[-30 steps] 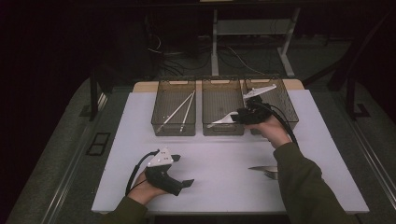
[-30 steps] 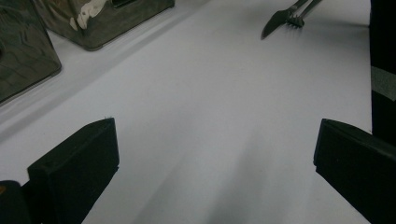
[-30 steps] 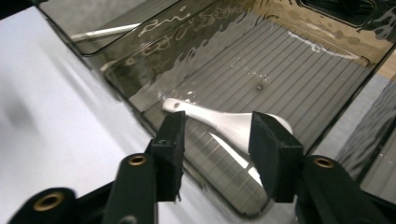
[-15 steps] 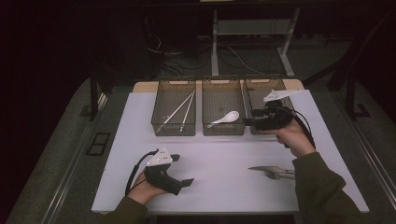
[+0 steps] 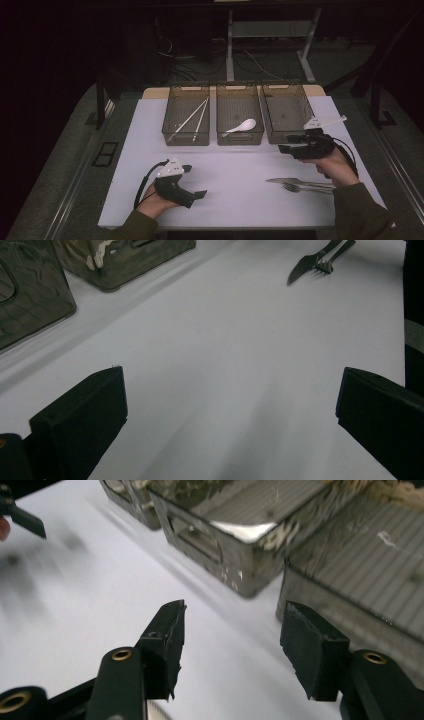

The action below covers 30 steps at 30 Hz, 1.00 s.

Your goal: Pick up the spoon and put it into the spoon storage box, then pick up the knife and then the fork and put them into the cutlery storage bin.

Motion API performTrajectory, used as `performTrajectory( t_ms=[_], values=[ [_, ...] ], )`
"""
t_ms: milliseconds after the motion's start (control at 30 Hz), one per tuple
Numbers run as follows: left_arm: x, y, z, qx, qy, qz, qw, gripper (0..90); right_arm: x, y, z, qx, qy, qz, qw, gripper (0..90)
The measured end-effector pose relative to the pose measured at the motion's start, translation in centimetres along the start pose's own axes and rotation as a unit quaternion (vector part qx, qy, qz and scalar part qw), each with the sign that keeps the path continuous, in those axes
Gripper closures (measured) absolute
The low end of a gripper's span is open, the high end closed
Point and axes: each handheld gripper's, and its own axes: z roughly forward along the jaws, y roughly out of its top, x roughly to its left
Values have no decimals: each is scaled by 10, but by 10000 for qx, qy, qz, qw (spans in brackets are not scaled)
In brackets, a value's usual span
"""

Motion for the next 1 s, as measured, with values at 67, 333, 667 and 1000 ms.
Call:
performTrajectory(
  t_ms=[67,333,667,1000],
  values=[
    [0,0,0,-4,-4,-2,10000,0,0,-9,-4,38,-39,2,10000,430],
    [0,0,-1,-13,-2,1,10000,0,0,-33,-19,65,-33,79,9999,439],
    [-2,1,-2,-11,-3,39,10000,0,3,-58,-36,108,-39,70,9999,486],
    [-3,1,-2,-4,9,42,10000,0,0,-76,-40,377,12,113,9992,629]
  ],
)
